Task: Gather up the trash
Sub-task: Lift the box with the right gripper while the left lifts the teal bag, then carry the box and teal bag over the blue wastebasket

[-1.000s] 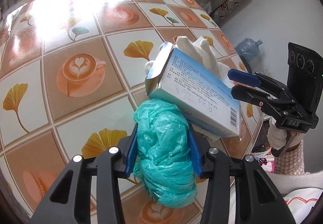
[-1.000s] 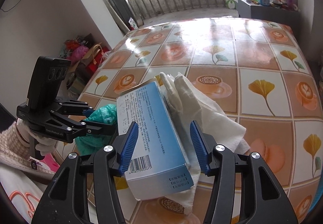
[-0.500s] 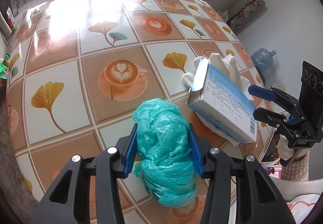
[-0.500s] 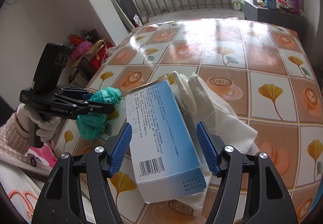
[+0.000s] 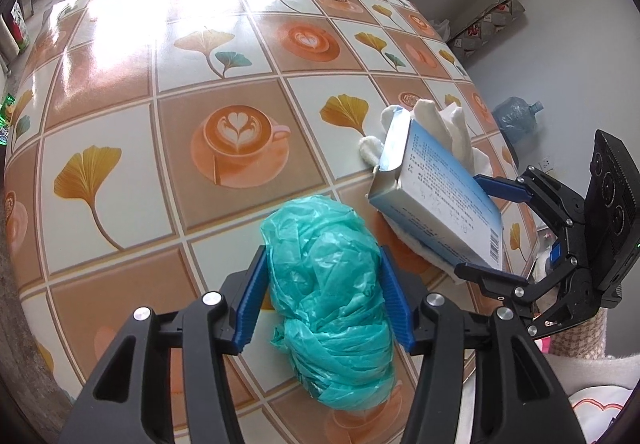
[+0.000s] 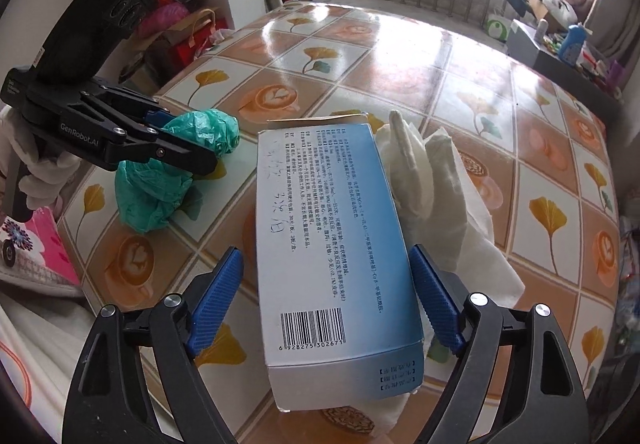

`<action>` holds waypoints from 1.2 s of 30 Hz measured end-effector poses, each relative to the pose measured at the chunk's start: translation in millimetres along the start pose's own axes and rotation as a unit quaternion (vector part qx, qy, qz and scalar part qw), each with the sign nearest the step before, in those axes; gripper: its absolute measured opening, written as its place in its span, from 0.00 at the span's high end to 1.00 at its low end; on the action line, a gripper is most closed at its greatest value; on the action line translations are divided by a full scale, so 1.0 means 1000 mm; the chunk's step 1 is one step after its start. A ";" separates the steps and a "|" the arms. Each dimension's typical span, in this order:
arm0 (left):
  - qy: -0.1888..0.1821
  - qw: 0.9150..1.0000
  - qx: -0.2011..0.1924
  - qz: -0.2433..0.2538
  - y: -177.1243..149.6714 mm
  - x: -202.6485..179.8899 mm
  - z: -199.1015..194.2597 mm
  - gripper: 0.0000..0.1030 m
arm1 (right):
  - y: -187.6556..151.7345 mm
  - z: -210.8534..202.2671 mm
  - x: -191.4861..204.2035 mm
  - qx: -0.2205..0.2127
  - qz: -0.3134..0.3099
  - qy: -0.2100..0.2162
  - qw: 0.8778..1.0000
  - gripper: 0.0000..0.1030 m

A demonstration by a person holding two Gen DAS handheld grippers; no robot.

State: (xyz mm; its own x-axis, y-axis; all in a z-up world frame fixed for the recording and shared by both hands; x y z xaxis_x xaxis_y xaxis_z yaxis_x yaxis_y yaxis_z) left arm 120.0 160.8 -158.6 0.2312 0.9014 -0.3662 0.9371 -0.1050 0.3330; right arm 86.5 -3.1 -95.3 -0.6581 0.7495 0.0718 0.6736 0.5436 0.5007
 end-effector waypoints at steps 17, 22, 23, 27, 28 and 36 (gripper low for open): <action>-0.015 1.000 0.012 -0.002 -0.003 -0.008 0.006 0.43 | 0.004 -0.014 -0.012 -0.035 0.046 0.026 0.998 0.35; -0.004 1.000 0.009 0.011 -0.002 -0.012 0.009 0.43 | 0.008 -0.030 -0.018 -0.070 0.088 0.057 0.992 0.36; -0.001 1.000 0.009 0.014 -0.002 -0.013 0.009 0.43 | 0.009 -0.033 -0.019 -0.079 0.097 0.065 0.990 0.36; 0.010 1.000 0.005 0.025 -0.003 -0.016 0.011 0.44 | 0.015 -0.048 -0.024 -0.116 0.131 0.095 0.980 0.36; 0.008 1.000 0.005 0.027 -0.003 -0.017 0.011 0.48 | 0.017 -0.052 -0.025 -0.126 0.137 0.102 0.977 0.36; 0.018 0.999 -0.025 0.032 0.005 -0.018 -0.009 0.58 | 0.027 -0.085 -0.035 -0.195 0.186 0.138 0.953 0.36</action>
Point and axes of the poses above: each gripper's, at about its wrist camera, not at the fingertips, and z roughly the way its jaws point, x to its left, y to its top, the point moved 8 cm from there along z, roughly the way its jaws point, and after that the axes turned 2 degrees about y, right-handed, at the moved point
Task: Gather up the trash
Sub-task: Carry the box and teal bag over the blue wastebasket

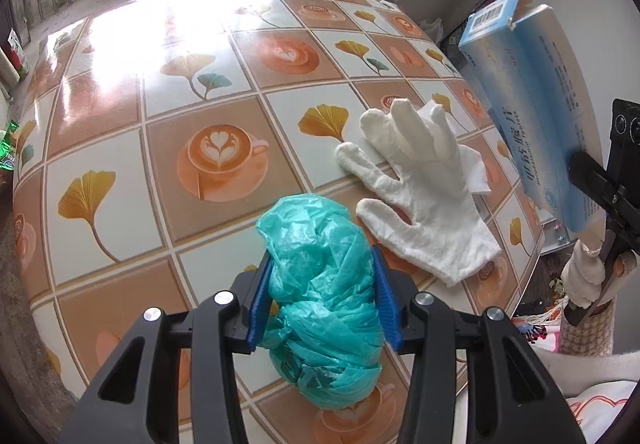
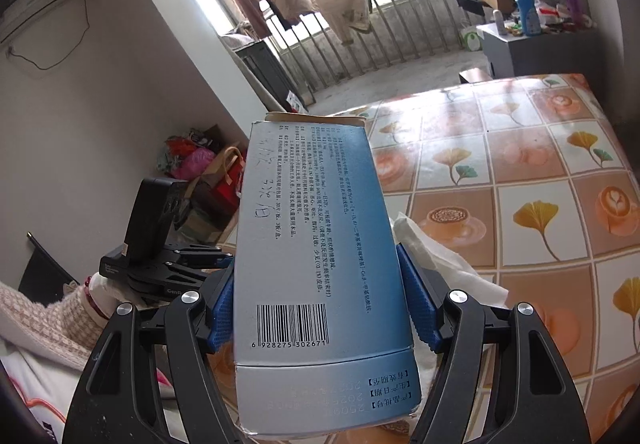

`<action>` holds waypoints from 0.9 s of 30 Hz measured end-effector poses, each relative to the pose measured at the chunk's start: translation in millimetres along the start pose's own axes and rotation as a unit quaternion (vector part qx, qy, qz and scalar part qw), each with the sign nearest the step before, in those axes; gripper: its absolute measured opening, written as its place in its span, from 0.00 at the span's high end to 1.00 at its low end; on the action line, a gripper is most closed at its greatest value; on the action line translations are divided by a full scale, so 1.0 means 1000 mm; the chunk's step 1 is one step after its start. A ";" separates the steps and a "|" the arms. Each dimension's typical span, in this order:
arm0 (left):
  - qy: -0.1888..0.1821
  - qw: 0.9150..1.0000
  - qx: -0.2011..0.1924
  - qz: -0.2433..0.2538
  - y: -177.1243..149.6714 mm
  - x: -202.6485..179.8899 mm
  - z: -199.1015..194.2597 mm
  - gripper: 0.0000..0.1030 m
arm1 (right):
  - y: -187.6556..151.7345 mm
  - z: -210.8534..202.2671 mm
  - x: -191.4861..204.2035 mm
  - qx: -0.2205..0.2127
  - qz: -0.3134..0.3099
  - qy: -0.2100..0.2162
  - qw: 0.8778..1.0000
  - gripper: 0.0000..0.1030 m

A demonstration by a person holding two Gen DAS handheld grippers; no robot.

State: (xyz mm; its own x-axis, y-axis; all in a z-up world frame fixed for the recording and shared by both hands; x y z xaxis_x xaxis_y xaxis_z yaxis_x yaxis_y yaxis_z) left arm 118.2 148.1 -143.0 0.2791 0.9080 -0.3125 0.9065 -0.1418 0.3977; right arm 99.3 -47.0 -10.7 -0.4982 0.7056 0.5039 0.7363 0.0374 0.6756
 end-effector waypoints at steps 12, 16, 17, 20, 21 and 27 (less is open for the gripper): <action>-0.010 0.997 -0.082 0.005 0.044 -0.012 -0.063 0.59 | 0.027 -0.056 -0.009 -0.103 0.051 0.013 0.993 0.36; -0.022 0.994 -0.104 0.028 0.069 -0.035 -0.075 0.59 | 0.032 -0.082 -0.021 -0.141 0.079 0.012 0.987 0.36; -0.026 0.993 -0.110 0.037 0.076 -0.044 -0.076 0.59 | 0.032 -0.089 -0.026 -0.149 0.086 0.008 0.985 0.36; -0.044 0.990 -0.119 0.068 0.096 -0.076 -0.076 0.59 | 0.031 -0.107 -0.042 -0.171 0.109 -0.005 0.979 0.36; -0.052 0.988 -0.120 0.081 0.103 -0.090 -0.075 0.59 | 0.030 -0.113 -0.050 -0.177 0.118 -0.010 0.977 0.36; -0.095 0.975 -0.115 0.162 0.136 -0.180 -0.050 0.59 | 0.014 -0.149 -0.095 -0.219 0.182 -0.054 0.957 0.36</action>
Point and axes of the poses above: each gripper's, at about its wrist camera, not at the fingertips, and z roughly the way its jaws point, x to its left, y to its top, the point moved 8 cm from there along z, roughly the way its jaws point, and after that the axes turned 2 degrees about y, right-handed, at the moved point
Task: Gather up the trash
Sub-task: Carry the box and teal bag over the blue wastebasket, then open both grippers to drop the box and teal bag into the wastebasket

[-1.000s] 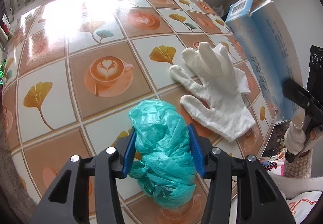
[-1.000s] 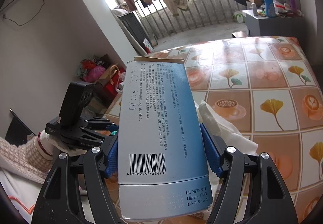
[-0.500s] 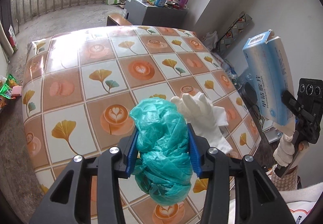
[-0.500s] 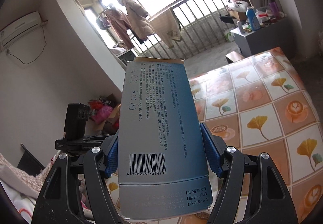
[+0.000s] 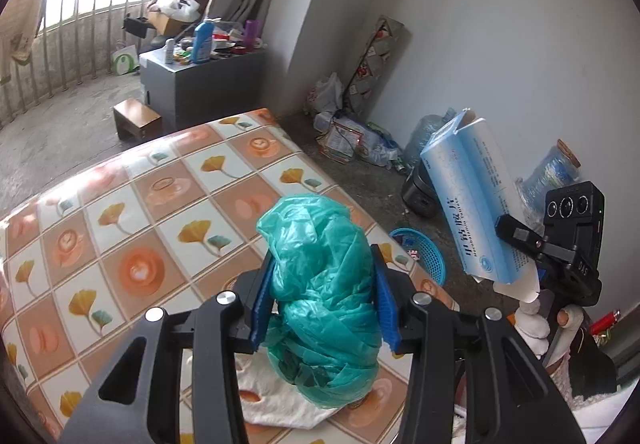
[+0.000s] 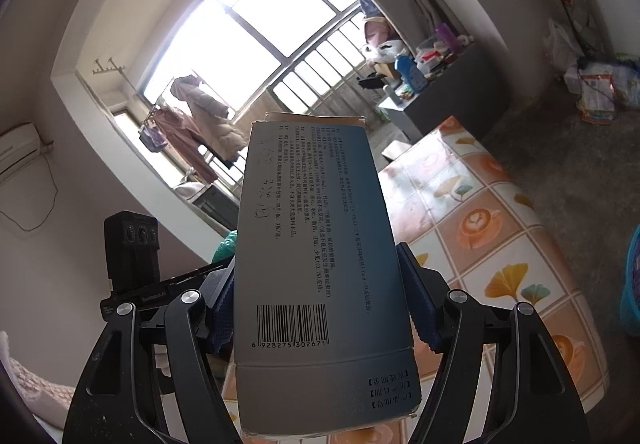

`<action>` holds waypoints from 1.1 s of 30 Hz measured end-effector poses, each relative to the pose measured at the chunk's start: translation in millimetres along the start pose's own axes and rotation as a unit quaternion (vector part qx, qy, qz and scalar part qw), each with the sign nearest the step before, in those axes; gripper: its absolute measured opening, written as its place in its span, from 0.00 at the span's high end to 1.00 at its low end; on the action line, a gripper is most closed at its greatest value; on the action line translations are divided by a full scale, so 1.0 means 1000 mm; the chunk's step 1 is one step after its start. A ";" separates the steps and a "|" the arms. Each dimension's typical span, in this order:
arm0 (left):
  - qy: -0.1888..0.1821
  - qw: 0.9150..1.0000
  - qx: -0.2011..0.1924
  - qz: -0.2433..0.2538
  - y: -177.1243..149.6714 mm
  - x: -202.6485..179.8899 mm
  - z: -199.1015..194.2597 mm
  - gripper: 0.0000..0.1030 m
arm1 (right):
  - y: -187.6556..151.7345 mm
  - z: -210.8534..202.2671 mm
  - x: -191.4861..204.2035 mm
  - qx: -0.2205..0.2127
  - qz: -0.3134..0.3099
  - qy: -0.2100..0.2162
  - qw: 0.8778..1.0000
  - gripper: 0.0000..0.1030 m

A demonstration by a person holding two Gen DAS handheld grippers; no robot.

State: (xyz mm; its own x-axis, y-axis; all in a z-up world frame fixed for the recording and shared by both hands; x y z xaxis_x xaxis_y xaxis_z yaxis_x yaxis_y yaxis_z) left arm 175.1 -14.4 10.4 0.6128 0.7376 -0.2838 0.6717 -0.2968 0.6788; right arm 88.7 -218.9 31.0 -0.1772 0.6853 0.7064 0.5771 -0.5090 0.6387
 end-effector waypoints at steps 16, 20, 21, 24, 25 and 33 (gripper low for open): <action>-0.116 0.974 0.132 0.139 0.039 -0.190 0.196 0.59 | 0.005 -0.121 -0.172 -0.140 0.193 -0.197 0.951 0.35; -0.121 0.965 0.172 0.157 0.035 -0.228 0.252 0.58 | -0.006 -0.148 -0.226 -0.153 0.256 -0.250 0.921 0.35; -0.123 0.963 0.185 0.154 0.033 -0.235 0.266 0.57 | -0.009 -0.153 -0.238 -0.155 0.269 -0.260 0.914 0.35; -0.131 0.957 0.214 0.146 0.028 -0.256 0.302 0.57 | -0.018 -0.164 -0.268 -0.155 0.301 -0.282 0.898 0.35; -0.134 0.955 0.221 0.144 0.028 -0.264 0.314 0.57 | -0.016 -0.165 -0.277 -0.155 0.309 -0.288 0.893 0.35; -0.167 0.950 0.220 0.146 0.034 -0.332 0.385 0.41 | 0.000 -0.174 -0.350 -0.135 0.328 -0.316 0.880 0.24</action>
Point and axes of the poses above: each gripper's, at about its wrist camera, not at the fingertips, and z roughly the way its jaws point, x to its left, y to its top, the point moved 8 cm from there along z, roughly the way its jaws point, and after that the axes turned 2 degrees about y, right-handed, at the moved point
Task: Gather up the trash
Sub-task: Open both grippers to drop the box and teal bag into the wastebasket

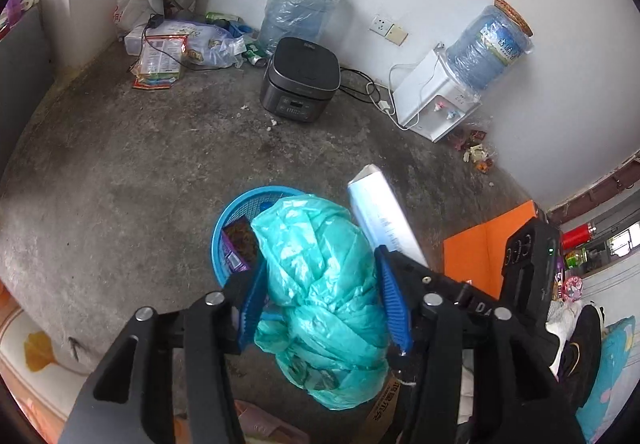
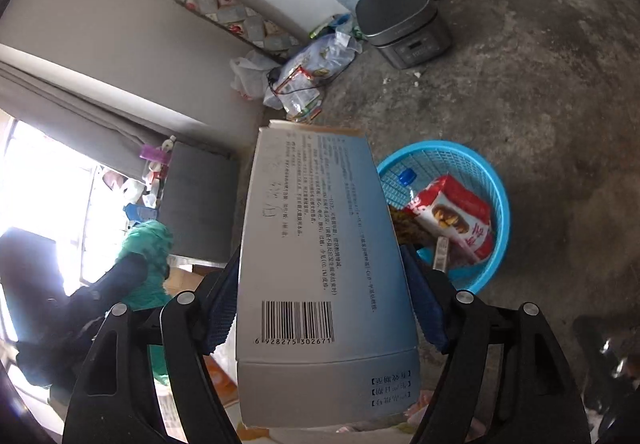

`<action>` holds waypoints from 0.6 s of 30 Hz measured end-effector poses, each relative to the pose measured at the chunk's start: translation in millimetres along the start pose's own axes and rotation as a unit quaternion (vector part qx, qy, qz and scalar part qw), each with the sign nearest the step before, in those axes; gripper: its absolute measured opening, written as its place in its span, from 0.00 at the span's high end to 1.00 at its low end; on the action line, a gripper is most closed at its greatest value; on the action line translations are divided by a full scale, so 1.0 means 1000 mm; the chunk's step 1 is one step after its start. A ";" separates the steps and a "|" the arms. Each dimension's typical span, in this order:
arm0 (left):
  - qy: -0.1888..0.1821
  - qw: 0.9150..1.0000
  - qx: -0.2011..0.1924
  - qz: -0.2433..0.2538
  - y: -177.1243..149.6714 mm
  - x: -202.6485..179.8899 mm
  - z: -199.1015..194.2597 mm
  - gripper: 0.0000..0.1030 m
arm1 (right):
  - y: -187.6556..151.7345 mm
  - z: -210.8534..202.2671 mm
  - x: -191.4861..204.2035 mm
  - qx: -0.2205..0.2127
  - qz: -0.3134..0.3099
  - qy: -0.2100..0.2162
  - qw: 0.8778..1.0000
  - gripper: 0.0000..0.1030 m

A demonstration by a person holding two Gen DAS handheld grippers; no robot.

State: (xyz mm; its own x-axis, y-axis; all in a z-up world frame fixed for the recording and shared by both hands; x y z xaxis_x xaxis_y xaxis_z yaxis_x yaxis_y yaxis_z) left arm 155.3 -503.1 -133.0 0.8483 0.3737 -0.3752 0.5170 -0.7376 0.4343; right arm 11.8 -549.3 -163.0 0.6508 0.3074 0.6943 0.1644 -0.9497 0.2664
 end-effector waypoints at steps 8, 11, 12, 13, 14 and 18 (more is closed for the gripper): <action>0.038 0.999 -0.001 -0.005 -0.006 0.025 0.035 0.28 | -0.022 0.032 -0.076 0.023 0.061 -0.076 0.995 0.21; 0.057 0.998 -0.019 0.011 -0.006 0.032 0.017 0.28 | -0.033 0.018 -0.072 0.009 0.048 -0.083 0.995 0.21; 0.060 0.998 -0.025 0.011 -0.005 0.034 0.011 0.28 | -0.035 0.013 -0.069 0.005 0.046 -0.083 0.995 0.21; 0.059 0.998 -0.032 0.008 -0.006 0.035 0.001 0.28 | -0.038 0.008 -0.066 -0.001 0.042 -0.085 0.996 0.21; 0.058 0.997 -0.041 0.005 -0.005 0.035 -0.008 0.28 | -0.036 0.006 -0.062 -0.008 0.034 -0.087 0.996 0.22; 0.059 0.994 -0.087 0.020 -0.007 0.033 -0.058 0.28 | -0.033 -0.013 -0.034 -0.045 -0.016 -0.091 0.995 0.22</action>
State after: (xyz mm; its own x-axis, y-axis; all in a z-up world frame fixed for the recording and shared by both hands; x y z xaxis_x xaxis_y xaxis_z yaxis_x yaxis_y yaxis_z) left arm 186.6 -453.0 -100.5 0.8713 0.4162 -0.2601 0.4850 -0.6487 0.5865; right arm -25.4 -527.6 -186.0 0.7710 0.3138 0.5542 0.1256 -0.9280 0.3508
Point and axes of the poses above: each gripper's, at about its wrist camera, not at the fingertips, and z roughly the way its jaws point, x to its left, y to its top, the point moved 8 cm from there along z, roughly the way its jaws point, and after that the axes turned 2 degrees about y, right-handed, at the moved point
